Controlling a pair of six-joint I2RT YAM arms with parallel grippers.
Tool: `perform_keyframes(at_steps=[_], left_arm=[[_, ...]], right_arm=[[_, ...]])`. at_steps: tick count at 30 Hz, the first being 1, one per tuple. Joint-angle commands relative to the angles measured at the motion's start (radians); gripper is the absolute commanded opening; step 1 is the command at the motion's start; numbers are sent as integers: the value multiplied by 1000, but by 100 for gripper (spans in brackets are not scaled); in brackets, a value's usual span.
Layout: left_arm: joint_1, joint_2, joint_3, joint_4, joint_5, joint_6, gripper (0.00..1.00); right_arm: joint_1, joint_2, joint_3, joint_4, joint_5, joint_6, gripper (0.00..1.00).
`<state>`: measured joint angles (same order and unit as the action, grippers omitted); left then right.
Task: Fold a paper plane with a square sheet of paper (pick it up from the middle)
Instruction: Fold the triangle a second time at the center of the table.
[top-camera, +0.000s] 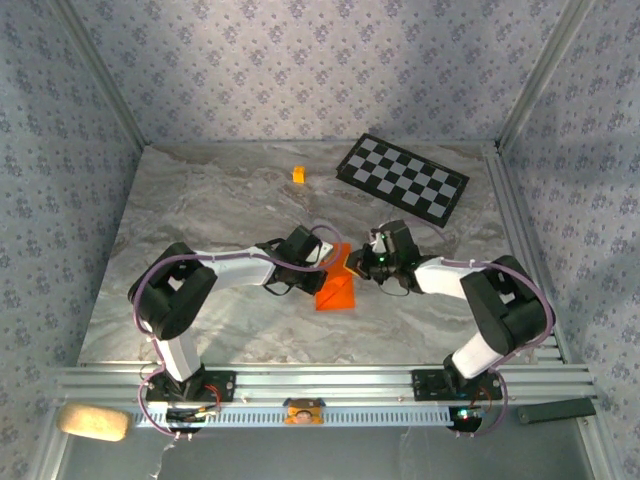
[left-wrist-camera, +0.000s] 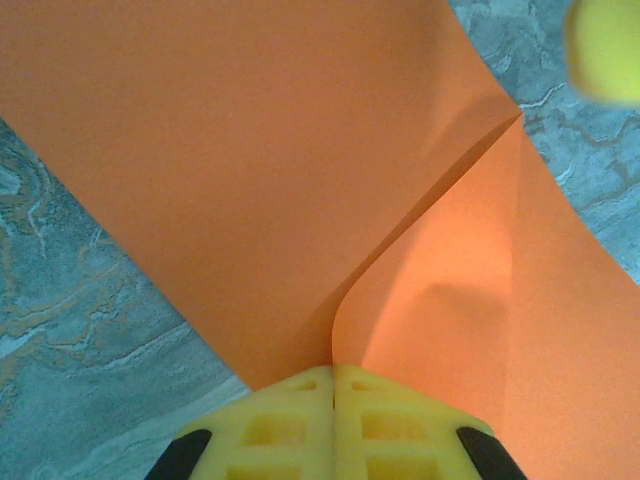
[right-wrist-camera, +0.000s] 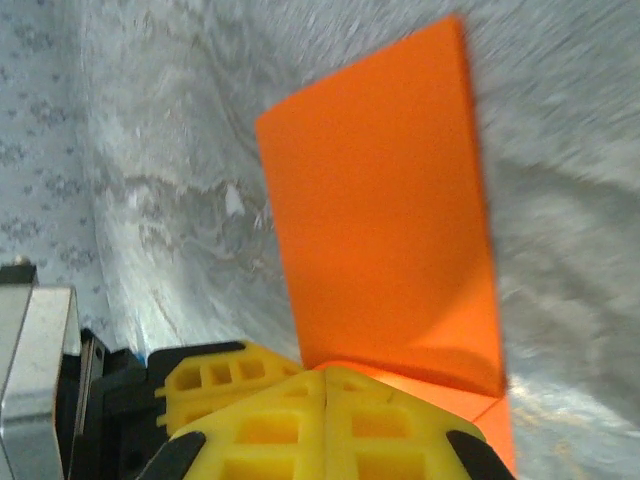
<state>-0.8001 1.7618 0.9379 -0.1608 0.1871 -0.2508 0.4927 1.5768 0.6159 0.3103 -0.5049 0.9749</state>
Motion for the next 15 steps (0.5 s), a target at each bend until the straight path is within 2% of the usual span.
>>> perform_keyframes(at_steps=[1,6,15], left_arm=[[1,41,-15,-81,-18,16,2],[0,35,-12,-78,-13,5,2],[1,39,-15,-85,-14,10,2]], right_arm=[[25,35,7,-20,-26,-4,4],[39,102,16,5,-63,5,4],[21,120,-19,-97,32,-3,2]])
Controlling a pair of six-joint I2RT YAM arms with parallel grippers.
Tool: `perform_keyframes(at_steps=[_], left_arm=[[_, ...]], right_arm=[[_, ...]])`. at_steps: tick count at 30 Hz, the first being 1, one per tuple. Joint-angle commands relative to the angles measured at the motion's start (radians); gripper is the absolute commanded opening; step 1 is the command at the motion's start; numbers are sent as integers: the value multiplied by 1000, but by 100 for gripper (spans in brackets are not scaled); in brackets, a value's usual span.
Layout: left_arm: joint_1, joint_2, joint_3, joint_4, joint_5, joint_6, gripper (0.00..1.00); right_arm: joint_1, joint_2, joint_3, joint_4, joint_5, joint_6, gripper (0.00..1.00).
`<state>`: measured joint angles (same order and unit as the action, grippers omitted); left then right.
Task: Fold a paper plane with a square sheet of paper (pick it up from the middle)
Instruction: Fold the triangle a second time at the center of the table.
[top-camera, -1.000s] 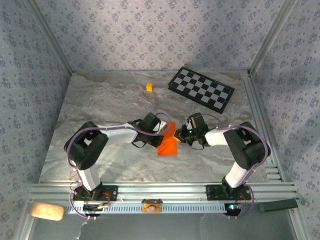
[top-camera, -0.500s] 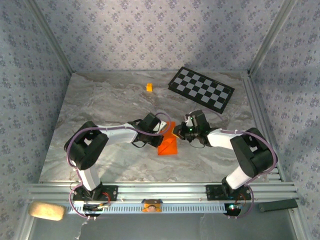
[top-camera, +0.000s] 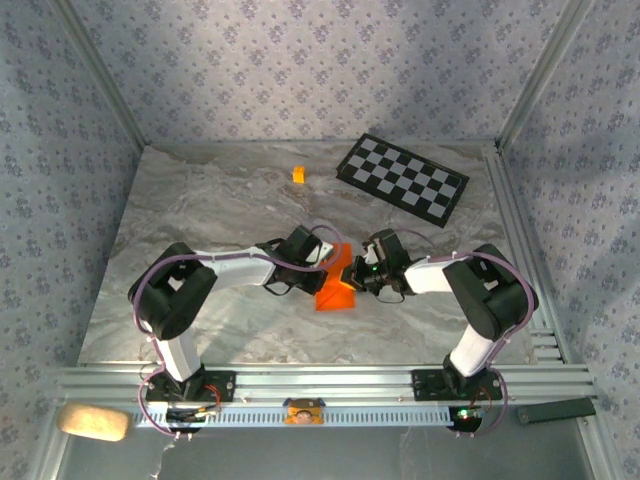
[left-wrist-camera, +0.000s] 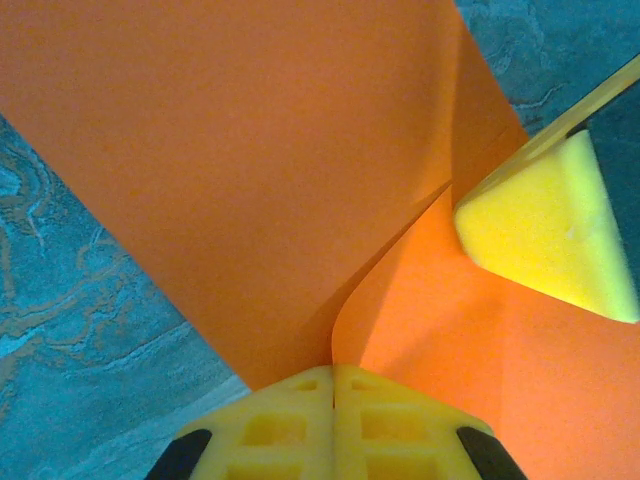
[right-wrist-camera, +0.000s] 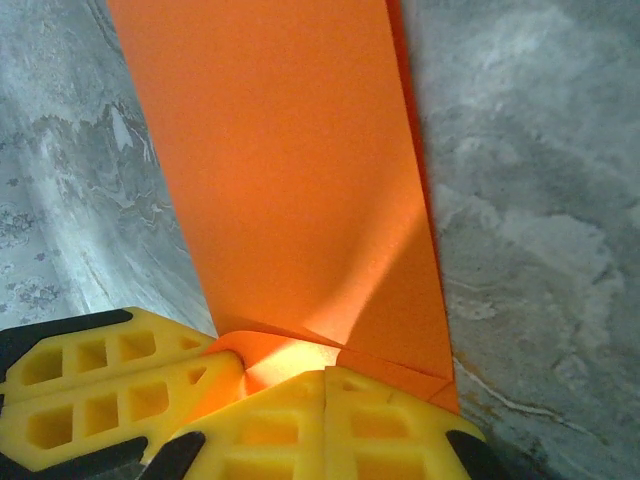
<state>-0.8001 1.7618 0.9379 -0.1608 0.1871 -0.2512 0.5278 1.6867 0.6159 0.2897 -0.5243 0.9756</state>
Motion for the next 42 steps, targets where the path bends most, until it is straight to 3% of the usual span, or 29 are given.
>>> perform_keyframes(at_steps=[1,10,20,31,37,42], left_arm=[[1,38,-16,-85,-13,10,2],[1,40,-13,-91,-14,13,2],[1,44,-12,-96,-16,20,2],[1,39,-10,-92,-20,16,4],[1,-17,-20,-69,-49,-37,23],[1,-101,-8,-117,-142,-128,37]], right_arm=[[-13,0,-13,-90,57,-9,2],[34,-70,53,-95,6,-57,5],[46,-3,12,-38,30,-7,5],[34,50,-30,-99,85,9,2],[34,49,-19,-119,95,12,1],[34,47,-9,-131,102,17,1]])
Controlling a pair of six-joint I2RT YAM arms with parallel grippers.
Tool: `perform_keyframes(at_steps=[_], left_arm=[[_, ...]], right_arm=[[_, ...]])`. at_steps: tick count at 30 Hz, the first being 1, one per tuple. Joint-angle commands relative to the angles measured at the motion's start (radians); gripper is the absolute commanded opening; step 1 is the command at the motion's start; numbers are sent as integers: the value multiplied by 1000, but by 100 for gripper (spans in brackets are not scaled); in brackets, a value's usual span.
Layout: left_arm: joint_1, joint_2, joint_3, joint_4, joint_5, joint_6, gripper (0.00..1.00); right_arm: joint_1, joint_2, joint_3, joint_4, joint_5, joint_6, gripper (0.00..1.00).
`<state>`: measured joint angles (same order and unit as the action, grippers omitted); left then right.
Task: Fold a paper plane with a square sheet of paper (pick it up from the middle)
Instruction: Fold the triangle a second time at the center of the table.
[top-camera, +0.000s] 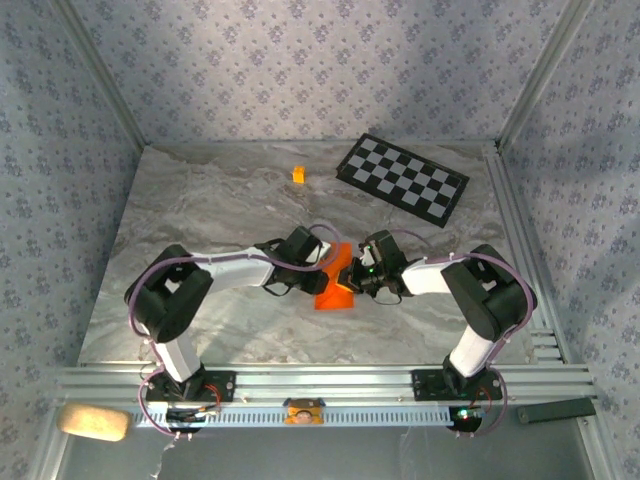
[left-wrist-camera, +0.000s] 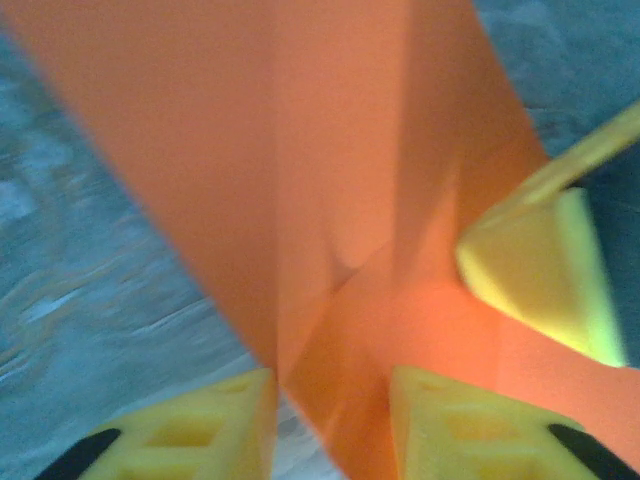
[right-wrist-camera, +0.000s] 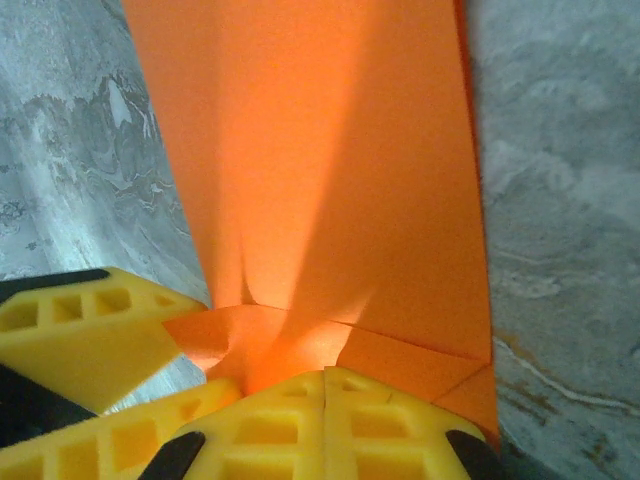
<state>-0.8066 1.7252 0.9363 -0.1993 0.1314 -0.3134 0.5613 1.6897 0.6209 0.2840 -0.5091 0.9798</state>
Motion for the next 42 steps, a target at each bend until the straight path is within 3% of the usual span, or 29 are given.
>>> perform_keyframes(at_steps=[1,6,10,14,17,31,42], left_arm=[[7,-81,-1,-92,-94,-91,38],[7,-153,-7,-116,-65,-217,35],[6,-192,-26,-46,79,-285,17],[3,-148,8,-14,258,-308,8],[-3,-95,27,-3,343,-311,6],[-18,17,42,13,378,-311,7],[-39,73,40,-30,282,-277,6]], right_arm=[[0,45,-12,-125,86,13,1],[0,41,-9,-130,92,20,1],[-1,36,-6,-146,98,17,1],[-2,35,-6,-150,100,17,1],[-4,31,-9,-151,100,19,1],[-7,28,-10,-157,104,16,1],[-7,26,-13,-165,110,13,1]])
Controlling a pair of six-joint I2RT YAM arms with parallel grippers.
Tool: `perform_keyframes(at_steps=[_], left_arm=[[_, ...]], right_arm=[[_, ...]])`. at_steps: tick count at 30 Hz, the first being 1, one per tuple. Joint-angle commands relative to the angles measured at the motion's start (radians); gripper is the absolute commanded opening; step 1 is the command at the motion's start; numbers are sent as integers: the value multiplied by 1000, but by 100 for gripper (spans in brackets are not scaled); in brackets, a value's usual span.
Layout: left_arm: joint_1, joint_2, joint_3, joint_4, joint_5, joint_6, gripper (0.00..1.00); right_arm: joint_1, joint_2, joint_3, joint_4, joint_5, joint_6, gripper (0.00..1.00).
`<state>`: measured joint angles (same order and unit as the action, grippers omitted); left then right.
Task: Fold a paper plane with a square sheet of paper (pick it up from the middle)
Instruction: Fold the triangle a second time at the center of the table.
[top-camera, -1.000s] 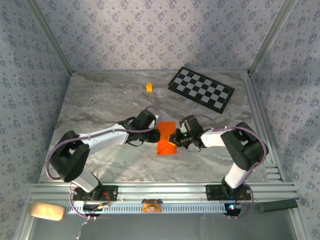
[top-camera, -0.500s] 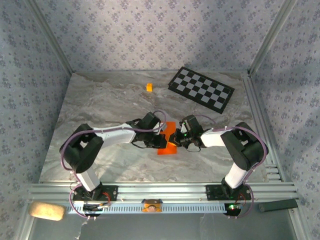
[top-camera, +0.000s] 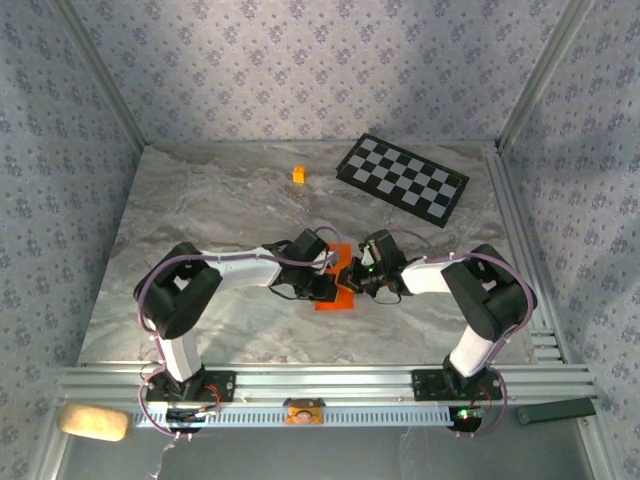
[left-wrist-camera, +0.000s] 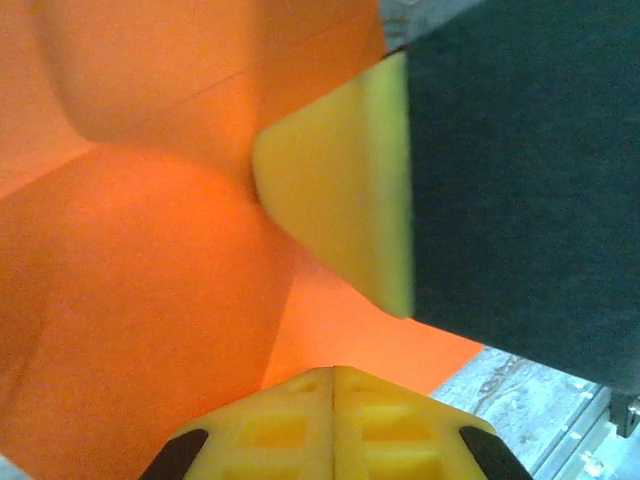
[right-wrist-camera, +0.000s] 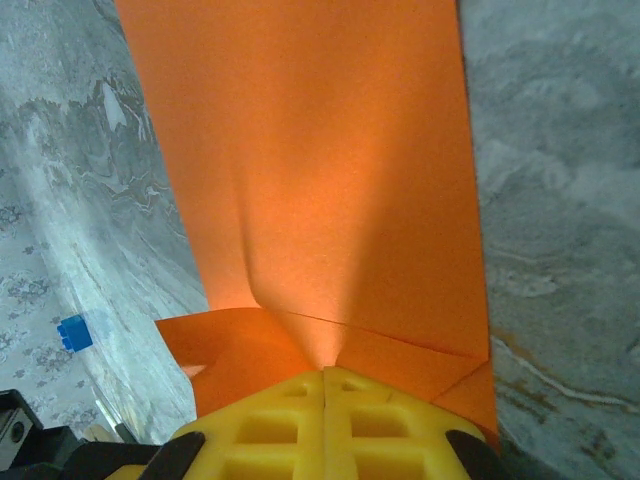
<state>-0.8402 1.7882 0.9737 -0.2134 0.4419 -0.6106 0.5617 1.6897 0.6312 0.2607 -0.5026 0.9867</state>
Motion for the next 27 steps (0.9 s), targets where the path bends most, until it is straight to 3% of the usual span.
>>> perform_keyframes(at_steps=[1,27], left_arm=[[-6,11,-4,-12,-29,18,6],[-1,-70,-169,95,-14,-54,8]], right_arm=[[-7,27,-24,-143,104,6,1],[-12,35,-32,-163,118,-9,1]])
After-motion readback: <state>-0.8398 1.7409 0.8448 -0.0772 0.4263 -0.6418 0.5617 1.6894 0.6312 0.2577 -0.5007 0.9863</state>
